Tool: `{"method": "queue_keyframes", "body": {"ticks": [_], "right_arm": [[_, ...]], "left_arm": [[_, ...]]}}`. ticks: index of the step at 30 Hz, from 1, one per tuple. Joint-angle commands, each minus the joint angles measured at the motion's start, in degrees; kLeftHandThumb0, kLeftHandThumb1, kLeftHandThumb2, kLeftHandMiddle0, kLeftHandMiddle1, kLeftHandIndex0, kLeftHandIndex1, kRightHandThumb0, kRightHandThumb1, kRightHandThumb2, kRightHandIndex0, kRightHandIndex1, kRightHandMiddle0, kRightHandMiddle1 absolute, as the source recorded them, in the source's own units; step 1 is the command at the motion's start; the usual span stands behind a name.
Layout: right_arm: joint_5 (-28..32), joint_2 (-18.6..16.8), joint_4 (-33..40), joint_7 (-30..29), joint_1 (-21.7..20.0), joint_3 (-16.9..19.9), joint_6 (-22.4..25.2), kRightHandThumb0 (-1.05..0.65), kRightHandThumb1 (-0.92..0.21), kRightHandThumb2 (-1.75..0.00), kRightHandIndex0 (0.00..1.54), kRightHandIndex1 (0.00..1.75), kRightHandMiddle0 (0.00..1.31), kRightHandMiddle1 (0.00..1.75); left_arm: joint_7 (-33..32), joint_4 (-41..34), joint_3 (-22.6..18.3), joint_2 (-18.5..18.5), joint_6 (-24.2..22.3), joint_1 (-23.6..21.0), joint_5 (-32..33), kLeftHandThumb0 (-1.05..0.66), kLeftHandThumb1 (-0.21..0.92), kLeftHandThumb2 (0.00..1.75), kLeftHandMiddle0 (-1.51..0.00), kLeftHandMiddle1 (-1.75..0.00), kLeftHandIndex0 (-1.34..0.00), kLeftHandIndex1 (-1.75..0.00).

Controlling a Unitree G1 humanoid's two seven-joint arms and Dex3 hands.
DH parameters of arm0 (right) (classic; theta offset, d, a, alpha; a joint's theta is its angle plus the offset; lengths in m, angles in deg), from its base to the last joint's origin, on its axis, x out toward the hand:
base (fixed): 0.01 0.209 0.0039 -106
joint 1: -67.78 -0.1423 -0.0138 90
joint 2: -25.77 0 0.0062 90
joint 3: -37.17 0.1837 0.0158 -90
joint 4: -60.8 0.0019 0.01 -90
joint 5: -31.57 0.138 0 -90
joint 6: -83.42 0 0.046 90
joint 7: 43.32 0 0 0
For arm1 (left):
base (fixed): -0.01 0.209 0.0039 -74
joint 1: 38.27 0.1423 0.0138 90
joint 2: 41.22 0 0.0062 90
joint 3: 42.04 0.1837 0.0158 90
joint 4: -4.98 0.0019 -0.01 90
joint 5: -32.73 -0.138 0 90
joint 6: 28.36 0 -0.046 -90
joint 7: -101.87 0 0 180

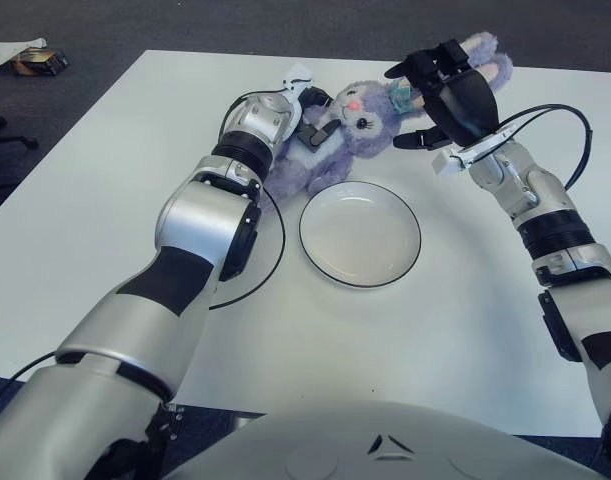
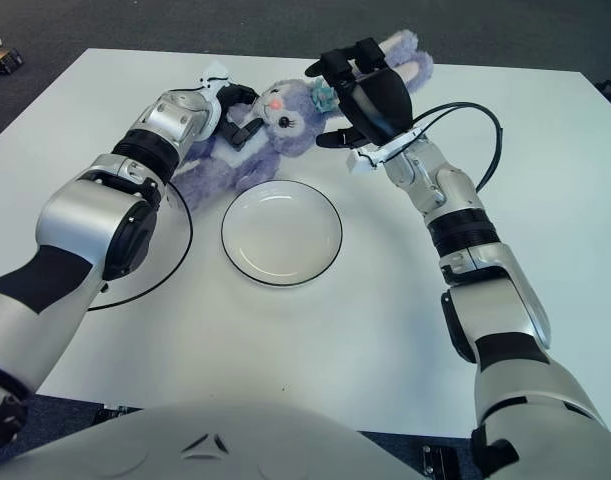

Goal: Put the doll into the plate.

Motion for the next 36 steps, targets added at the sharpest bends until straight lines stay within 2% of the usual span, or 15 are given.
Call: {"method": "queue_keyframes", "body": {"ticks": [1, 4, 6, 11, 12, 14, 16, 22, 24, 26, 28, 34, 36], "right_arm": [[-1.8, 2.3, 0.3, -1.5, -0.7, -1.0, -1.8, -0.69, -0.47, -0.79, 0.00, 0.28, 0.00, 0.68], [-3.6, 3.7, -0.2, -3.7, -1.4, -1.6, -3.4, -0.74, -0.51, -0.73, 0.00, 0.18, 0.00, 0.55], [-4.6, 4.4, -0.5, -4.9, -1.9, -2.0, -4.4, -0.78, -0.57, -0.67, 0.00, 0.10, 0.00, 0.41], [-5.2, 5.4, -1.1, -6.6, -2.5, -2.5, -6.7, -0.81, -0.61, -0.62, 0.00, 0.03, 0.00, 0.27], [-5.1, 5.7, -1.1, -6.7, -2.6, -2.5, -7.2, -0.81, -0.61, -0.61, 0.00, 0.02, 0.00, 0.25], [-5.0, 6.2, -1.0, -7.0, -2.6, -2.5, -8.2, -0.82, -0.61, -0.61, 0.00, 0.02, 0.00, 0.24], [-5.0, 6.7, -0.9, -7.2, -2.7, -2.5, -9.0, -0.82, -0.61, -0.60, 0.00, 0.01, 0.00, 0.23], [-4.6, 7.2, -1.3, -7.1, -3.0, -2.6, -10.8, -0.82, -0.60, -0.60, 0.01, 0.01, 0.00, 0.22], [-4.4, 7.4, -1.5, -6.7, -3.2, -2.5, -11.3, -0.82, -0.59, -0.60, 0.01, 0.01, 0.00, 0.24], [-4.3, 7.5, -1.6, -6.5, -3.3, -2.5, -11.5, -0.82, -0.59, -0.60, 0.00, 0.01, 0.00, 0.27], [-4.5, 7.5, -1.7, -6.6, -3.4, -2.5, -11.6, -0.83, -0.59, -0.60, 0.00, 0.01, 0.00, 0.29], [-5.6, 7.3, -2.1, -7.5, -3.8, -2.8, -11.0, -0.84, -0.60, -0.60, 0.00, 0.00, 0.00, 0.28], [-6.4, 7.2, -2.7, -8.2, -4.1, -3.1, -10.4, -0.85, -0.61, -0.60, 0.00, 0.00, 0.00, 0.29]], "left_arm": [[1.3, 0.9, -1.4, 0.2, -1.5, -2.5, 1.8, 0.00, 0.00, 1.60, -0.91, -1.53, -0.63, -1.75], [1.6, 1.1, -1.8, 0.5, -2.4, -3.3, 2.2, 0.00, 0.00, 1.60, -0.92, -1.51, -0.64, -1.75], [1.6, 1.1, -1.8, 0.8, -2.8, -3.8, 2.3, 0.00, 0.00, 1.60, -0.93, -1.50, -0.64, -1.75], [1.1, 1.3, -2.1, 1.1, -3.6, -4.6, 2.6, 0.00, 0.00, 1.60, -0.93, -1.51, -0.64, -1.75], [1.0, 1.4, -2.4, 1.2, -4.1, -4.8, 2.8, 0.00, -0.01, 1.58, -0.96, -1.43, -0.66, -1.75], [0.5, 1.5, -2.9, 1.3, -5.3, -5.3, 3.2, 0.00, -0.02, 1.57, -0.99, -1.37, -0.67, -1.75], [0.0, 1.7, -3.4, 1.3, -6.2, -5.6, 3.6, 0.00, -0.01, 1.57, -0.98, -1.38, -0.66, -1.75], [-1.1, 1.9, -4.5, 1.4, -7.3, -6.1, 4.4, 0.00, 0.02, 1.57, -0.92, -1.49, -0.62, -1.75], [-1.1, 2.2, -4.6, 1.5, -6.5, -6.3, 4.4, 0.00, 0.03, 1.61, -0.79, -1.64, -0.67, -1.75], [-0.8, 2.6, -4.6, 1.6, -6.1, -6.6, 4.4, 0.00, 0.03, 1.55, -0.89, -1.45, -0.66, -1.75], [-0.4, 2.9, -4.4, 1.8, -5.7, -6.8, 4.2, 0.00, 0.03, 1.52, -0.95, -1.34, -0.66, -1.75], [1.1, 3.3, -2.0, 2.1, -4.3, -7.0, 2.1, 0.00, 0.03, 1.48, -0.99, -1.23, -0.68, -1.75], [1.6, 3.4, -0.9, 2.3, -3.6, -7.0, 1.2, 0.00, 0.07, 1.51, -0.82, -1.48, -0.66, -1.75]]}}
